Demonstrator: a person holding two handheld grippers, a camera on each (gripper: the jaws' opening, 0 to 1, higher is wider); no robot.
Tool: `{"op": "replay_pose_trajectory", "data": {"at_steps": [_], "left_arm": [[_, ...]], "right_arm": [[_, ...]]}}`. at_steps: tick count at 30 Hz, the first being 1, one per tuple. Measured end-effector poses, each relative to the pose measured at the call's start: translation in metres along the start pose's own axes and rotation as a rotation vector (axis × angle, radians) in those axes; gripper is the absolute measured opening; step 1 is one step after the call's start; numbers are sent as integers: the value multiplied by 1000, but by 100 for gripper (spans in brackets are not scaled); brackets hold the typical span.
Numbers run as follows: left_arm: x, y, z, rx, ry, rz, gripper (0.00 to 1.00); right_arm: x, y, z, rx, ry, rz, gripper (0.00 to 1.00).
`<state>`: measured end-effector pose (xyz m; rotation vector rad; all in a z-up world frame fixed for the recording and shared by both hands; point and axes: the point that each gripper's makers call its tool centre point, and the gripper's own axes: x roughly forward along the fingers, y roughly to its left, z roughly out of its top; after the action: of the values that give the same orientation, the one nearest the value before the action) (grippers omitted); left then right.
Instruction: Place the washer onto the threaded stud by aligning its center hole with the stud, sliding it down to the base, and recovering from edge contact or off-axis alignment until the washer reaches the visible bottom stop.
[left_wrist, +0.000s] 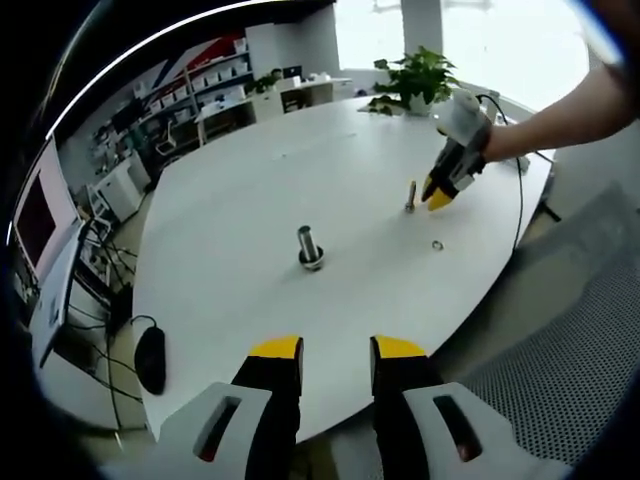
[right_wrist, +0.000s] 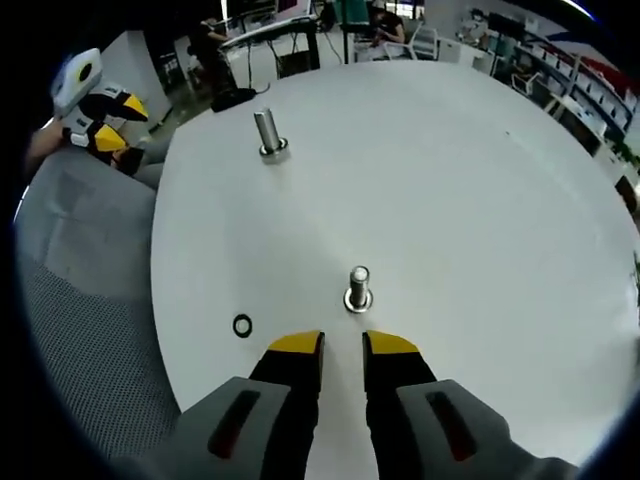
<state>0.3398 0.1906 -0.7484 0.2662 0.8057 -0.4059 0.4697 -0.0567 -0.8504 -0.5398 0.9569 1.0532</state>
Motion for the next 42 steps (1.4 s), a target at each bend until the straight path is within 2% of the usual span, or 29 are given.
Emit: {"op": "replay_pose_trajectory", "data": {"at_steps": [7,11,13,22,30,33,37,42], "left_arm": [[0,1,0,-4,1,2,25],[1,0,-1,4,7,3,25],[0,1,-2,2,8,6,25],[0,1,-3,-1,10,9,25],[0,2,-5,2,23,14,25],[0,2,-5,3,24,16,25],[0,2,-6,6,26,17,25],[-1,3,-5,2,20,20,25]], "right_arm": [[4,12,-3,20,-3,20,18],[4,22,-1,1,-10,42,18],[6,34,3,-15,-36,91,18],[12,57,-2,-38,-29,122,20],[16,75,-6,-140,-11,132,21],[17,75,-8,-174,1,120,21],[18,74,-4,-169,-7,124,21],[20,74,-4,-265,6,108,19]]}}
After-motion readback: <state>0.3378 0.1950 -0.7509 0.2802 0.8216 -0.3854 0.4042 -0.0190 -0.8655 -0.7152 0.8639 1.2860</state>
